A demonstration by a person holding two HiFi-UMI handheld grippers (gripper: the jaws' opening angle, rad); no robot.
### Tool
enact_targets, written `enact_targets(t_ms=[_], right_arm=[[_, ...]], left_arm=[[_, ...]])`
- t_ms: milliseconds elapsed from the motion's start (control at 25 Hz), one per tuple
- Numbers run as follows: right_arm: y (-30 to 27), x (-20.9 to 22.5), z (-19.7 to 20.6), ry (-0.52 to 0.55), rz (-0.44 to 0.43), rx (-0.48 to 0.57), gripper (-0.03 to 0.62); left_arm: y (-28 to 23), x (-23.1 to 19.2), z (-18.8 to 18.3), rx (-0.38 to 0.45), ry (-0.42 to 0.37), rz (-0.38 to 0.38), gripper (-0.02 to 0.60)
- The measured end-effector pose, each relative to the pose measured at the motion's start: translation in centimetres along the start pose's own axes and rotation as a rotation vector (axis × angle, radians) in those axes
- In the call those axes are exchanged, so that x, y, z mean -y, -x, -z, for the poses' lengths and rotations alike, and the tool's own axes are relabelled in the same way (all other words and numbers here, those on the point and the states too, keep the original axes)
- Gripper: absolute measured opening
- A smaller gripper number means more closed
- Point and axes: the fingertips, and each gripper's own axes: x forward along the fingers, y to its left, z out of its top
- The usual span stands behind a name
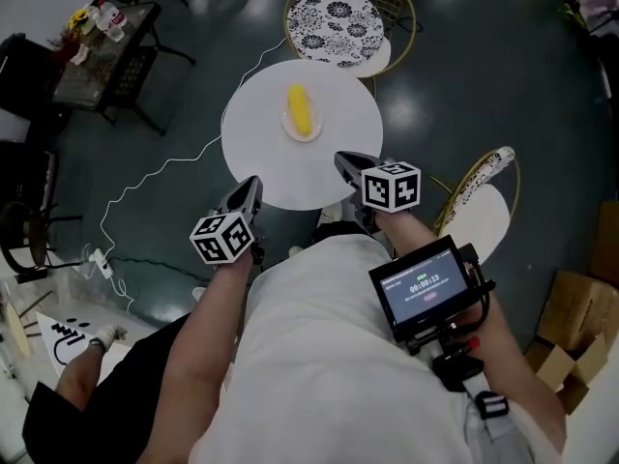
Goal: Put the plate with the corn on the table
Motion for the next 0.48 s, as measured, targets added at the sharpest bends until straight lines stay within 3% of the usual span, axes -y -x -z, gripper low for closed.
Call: enact_targets(t_ms=[480], right_arm=[[3.3, -5.3, 2.4, 0.000, -0.016, 0.034, 0.011]], left_arm=[[5.0, 2.9, 1.7, -0.004, -0.077, 0.103, 0.006]])
